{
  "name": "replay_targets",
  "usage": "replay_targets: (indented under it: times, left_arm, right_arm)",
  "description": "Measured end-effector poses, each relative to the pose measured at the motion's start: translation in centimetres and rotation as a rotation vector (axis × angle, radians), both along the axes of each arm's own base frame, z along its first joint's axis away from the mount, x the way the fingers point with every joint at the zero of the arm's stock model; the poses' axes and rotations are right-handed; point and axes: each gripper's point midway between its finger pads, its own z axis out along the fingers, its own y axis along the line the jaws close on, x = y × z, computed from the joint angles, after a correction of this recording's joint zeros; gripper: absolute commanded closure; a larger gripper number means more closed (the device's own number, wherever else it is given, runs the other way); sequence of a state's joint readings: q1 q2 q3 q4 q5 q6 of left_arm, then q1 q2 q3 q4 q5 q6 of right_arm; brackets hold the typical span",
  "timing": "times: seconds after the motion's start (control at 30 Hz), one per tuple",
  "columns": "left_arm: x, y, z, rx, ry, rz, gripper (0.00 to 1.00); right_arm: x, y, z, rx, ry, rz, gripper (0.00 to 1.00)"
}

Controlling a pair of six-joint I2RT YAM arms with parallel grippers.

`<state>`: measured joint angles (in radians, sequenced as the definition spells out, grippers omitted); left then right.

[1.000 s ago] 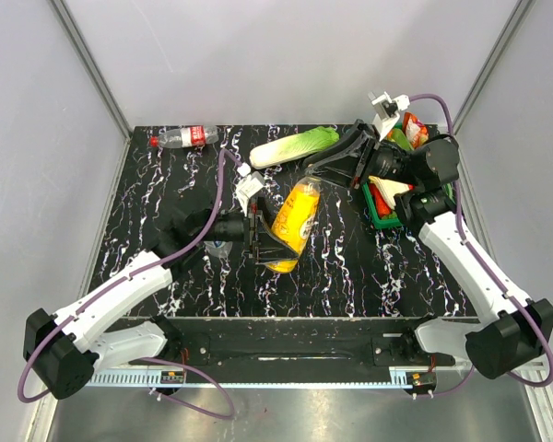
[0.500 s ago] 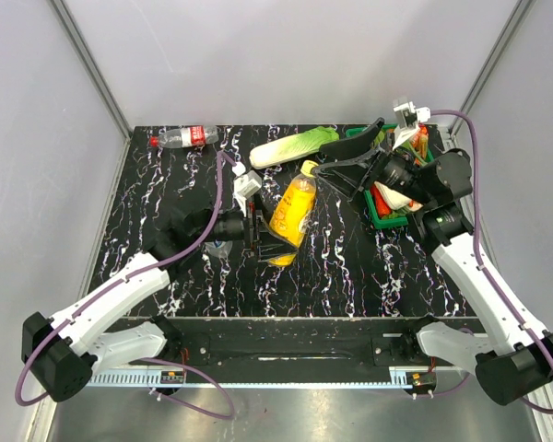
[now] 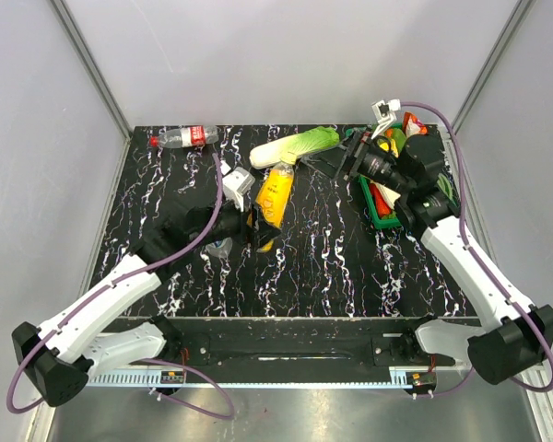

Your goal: Unscrew the bottle caps

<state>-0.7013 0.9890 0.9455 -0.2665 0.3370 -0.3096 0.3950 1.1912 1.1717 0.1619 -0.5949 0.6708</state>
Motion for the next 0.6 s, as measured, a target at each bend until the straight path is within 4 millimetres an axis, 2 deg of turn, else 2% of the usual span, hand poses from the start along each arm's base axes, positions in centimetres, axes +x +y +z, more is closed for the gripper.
replay_targets:
  times: [0.07, 0.2, 0.43, 0.6]
  left_arm:
    - [0.8, 1.0, -0.8, 0.057, 0.002, 0.082, 0.96]
    - [1.8, 2.9, -1.8, 0.195, -0.020, 0.245, 0.96]
    - [3.3, 4.1, -2.3, 0.424, -0.082, 0.436, 0.94]
    - [3.2, 4.5, -3.6, 0.573, -0.129, 0.504, 0.94]
  right_arm:
    - [0.7, 0.2, -1.4, -0.014, 0.062, -0.007, 0.00]
    - [1.2, 0.5, -3.0, -0.024, 0.140, -0.008, 0.00]
    - [1.7, 0.8, -3.7, -0.014, 0.214, -0.003, 0.00]
    - [2.2, 1.2, -4.6, -0.007, 0.264, 0.006, 0.00]
